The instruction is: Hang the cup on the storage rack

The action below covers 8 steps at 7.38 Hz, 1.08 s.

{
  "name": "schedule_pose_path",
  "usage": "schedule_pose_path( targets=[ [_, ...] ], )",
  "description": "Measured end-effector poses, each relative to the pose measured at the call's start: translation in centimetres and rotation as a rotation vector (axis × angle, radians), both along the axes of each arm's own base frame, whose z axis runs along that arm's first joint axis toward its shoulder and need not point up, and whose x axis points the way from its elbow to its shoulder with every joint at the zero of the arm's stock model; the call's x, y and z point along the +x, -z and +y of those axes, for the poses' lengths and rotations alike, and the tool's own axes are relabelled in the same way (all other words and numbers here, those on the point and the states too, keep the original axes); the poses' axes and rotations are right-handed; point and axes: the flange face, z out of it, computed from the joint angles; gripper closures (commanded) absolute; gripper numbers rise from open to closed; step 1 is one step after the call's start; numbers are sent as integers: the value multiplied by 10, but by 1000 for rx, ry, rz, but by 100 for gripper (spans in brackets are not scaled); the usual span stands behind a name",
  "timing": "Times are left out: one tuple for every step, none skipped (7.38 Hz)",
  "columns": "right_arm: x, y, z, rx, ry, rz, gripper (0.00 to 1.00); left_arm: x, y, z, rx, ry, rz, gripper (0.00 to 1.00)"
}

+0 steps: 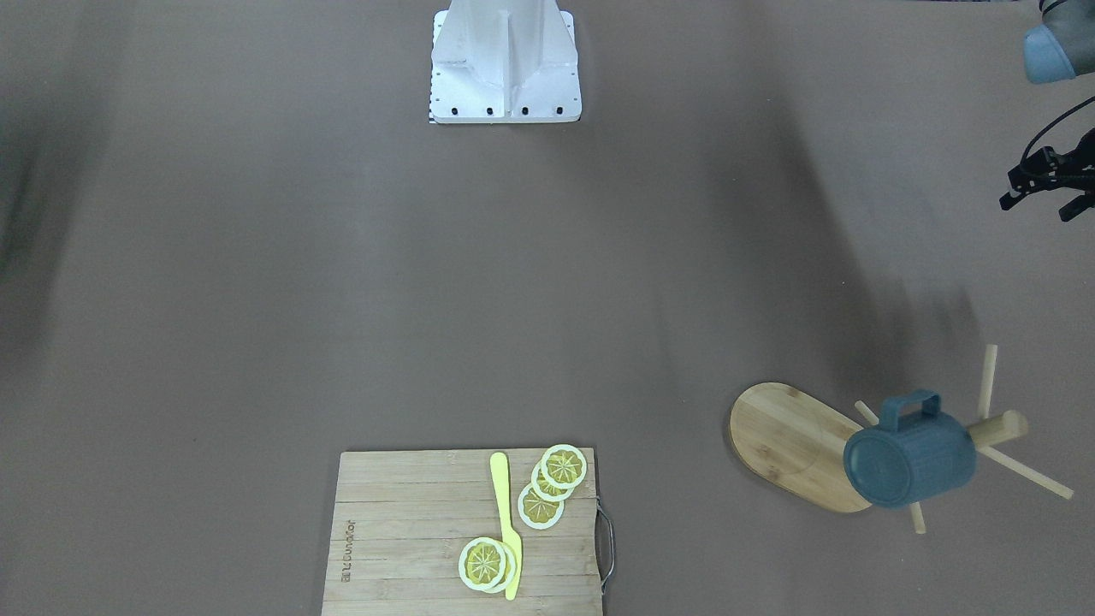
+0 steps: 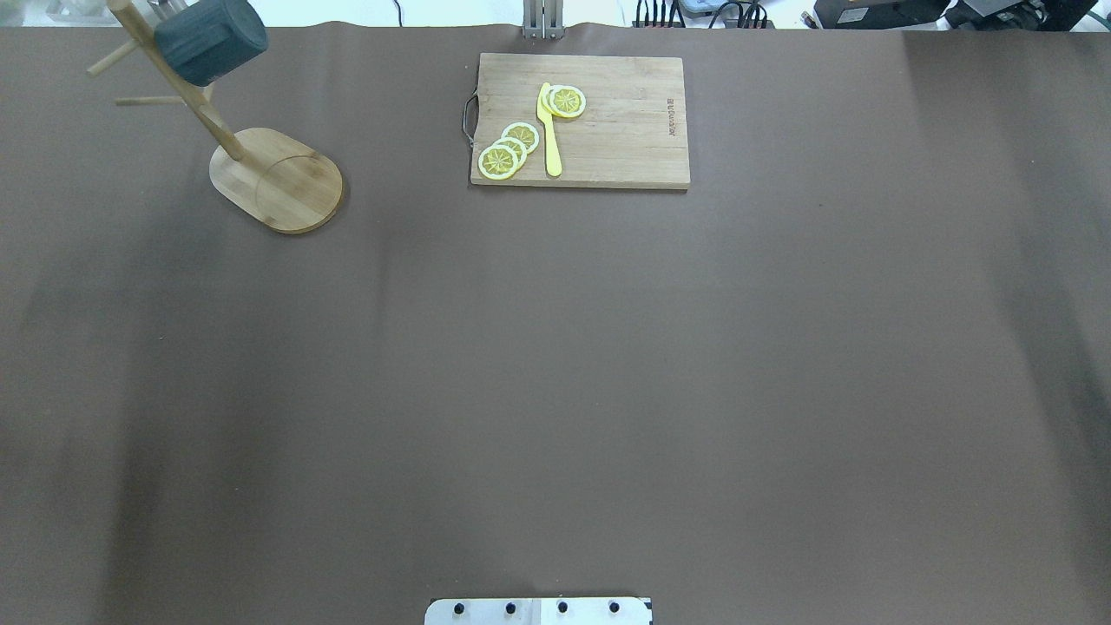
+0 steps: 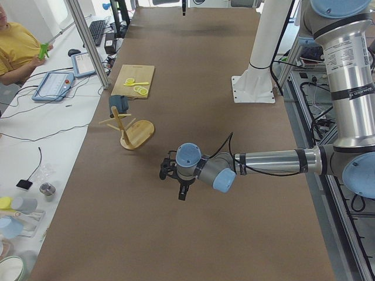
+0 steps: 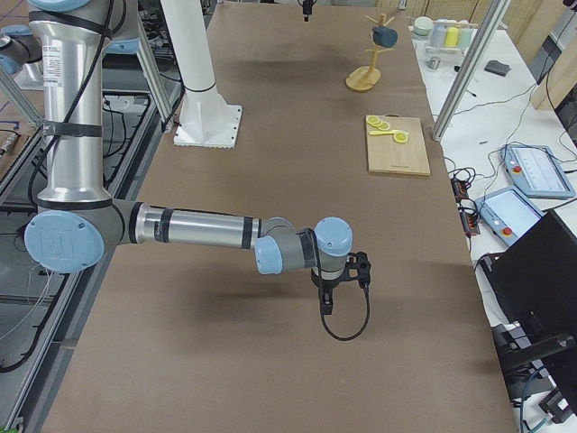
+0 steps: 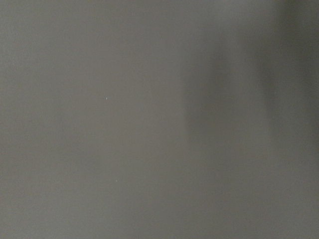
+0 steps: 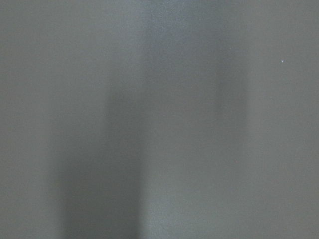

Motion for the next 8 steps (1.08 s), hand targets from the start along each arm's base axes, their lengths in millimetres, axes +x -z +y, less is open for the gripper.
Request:
schedule_pose_path(
  targets=[
    [0,-1,0,5,4,1,0,-6,-3,5,-11,6,-7,2],
    [0,-2,1,8,6,0,0,-19,-3,11,-17,34,-12,2],
    [0,-2,1,10,7,-2,0,-34,1,13,-14,75,-12,2],
    [0,-3,2,9,9,-4,0,-46,9,11,1,108,-12,2],
    [0,-2,1,9,8,-5,0,-52,14,7,14,122,-14,2],
    [-1,3,-5,13,3,-5,0,-53,16,6,14,122,-5,2],
    [-1,8,-11,19,1,-3,0,-52,13,7,5,115,9,2],
    [1,9,-12,24,-5,-1,0,-52,13,5,3,112,16,2]
  ],
)
